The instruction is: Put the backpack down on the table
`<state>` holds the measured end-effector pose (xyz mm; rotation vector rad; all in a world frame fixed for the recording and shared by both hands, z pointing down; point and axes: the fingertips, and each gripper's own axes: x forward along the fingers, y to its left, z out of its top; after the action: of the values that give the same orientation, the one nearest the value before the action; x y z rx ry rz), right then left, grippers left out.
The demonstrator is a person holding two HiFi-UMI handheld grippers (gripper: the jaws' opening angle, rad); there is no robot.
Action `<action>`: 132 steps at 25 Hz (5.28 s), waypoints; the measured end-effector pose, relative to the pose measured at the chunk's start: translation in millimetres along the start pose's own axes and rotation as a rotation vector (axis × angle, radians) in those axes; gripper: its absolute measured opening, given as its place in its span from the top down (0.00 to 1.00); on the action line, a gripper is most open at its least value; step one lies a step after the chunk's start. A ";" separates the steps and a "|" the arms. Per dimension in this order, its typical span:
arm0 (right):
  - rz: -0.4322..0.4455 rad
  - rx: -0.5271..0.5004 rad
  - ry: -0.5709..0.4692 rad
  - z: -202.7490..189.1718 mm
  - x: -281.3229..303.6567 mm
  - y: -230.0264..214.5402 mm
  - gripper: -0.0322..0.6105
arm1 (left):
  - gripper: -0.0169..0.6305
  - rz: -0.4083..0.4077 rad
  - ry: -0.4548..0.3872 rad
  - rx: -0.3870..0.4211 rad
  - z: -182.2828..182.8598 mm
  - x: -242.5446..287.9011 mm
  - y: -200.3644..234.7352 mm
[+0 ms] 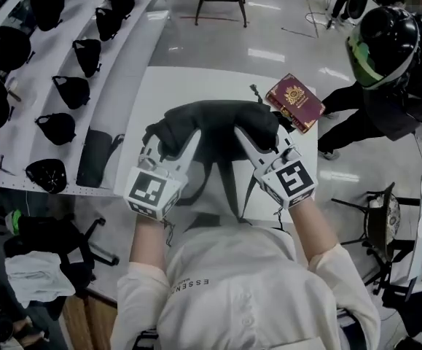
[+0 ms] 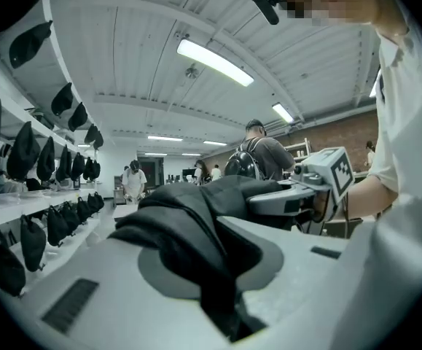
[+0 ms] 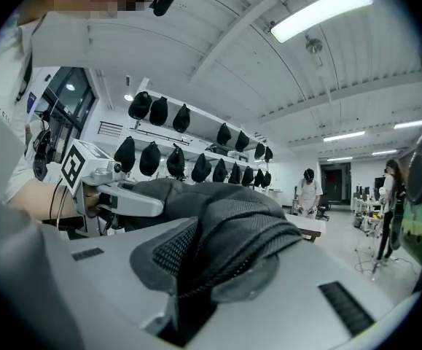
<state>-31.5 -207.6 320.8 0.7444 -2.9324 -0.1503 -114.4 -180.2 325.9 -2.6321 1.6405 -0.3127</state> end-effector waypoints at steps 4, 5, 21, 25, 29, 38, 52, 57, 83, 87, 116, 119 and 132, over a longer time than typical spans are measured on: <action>-0.061 -0.016 0.003 2.7 33.6 -24.1 0.82 | 0.87 -0.056 -0.023 0.010 2.1 27.6 36.2; -0.071 -0.022 0.003 2.7 40.9 -29.5 0.82 | 0.87 -0.069 -0.029 0.009 1.1 34.2 44.1; -0.186 -0.057 0.050 -35.0 131.4 -97.3 0.82 | 0.87 -0.186 -0.082 -0.028 -37.1 124.3 129.3; -0.195 -0.046 0.053 -50.4 139.3 -106.9 0.81 | 0.87 -0.198 -0.071 -0.025 -47.8 139.1 132.8; -0.201 -0.025 0.043 -58.8 139.2 -109.3 0.81 | 0.87 -0.207 -0.057 -0.030 -50.6 142.6 128.9; -0.198 0.034 0.059 -80.6 124.6 -89.7 0.81 | 0.87 -0.230 -0.050 -0.043 -78.4 127.8 115.1; -0.166 0.153 0.052 -108.0 99.1 -51.1 0.81 | 0.87 -0.233 -0.004 -0.133 -109.2 92.8 86.3; -0.162 0.202 0.044 -119.0 83.5 -32.4 0.80 | 0.87 -0.236 0.009 -0.168 -121.3 74.5 71.3; -0.153 0.363 0.118 -177.6 19.0 55.8 0.74 | 0.84 -0.230 0.080 -0.273 -188.5 -7.8 -0.8; -0.155 0.395 0.139 -191.2 11.3 69.3 0.74 | 0.84 -0.230 0.100 -0.291 -203.1 -18.5 -9.5; -0.200 0.442 0.333 -268.8 -33.6 121.4 0.66 | 0.75 -0.170 0.157 -0.415 -275.9 -55.5 -41.1; -0.250 0.417 0.326 -265.5 -44.4 120.2 0.61 | 0.67 -0.071 0.195 -0.404 -277.7 -63.1 -34.0; -0.434 0.299 0.240 -212.0 -85.3 127.0 0.58 | 0.57 0.024 0.153 -0.316 -238.3 -116.6 -35.2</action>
<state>11.7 -70.1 538.9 1.3321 -2.5534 0.3274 -176.3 -40.3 545.6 -2.8734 1.9102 -0.2817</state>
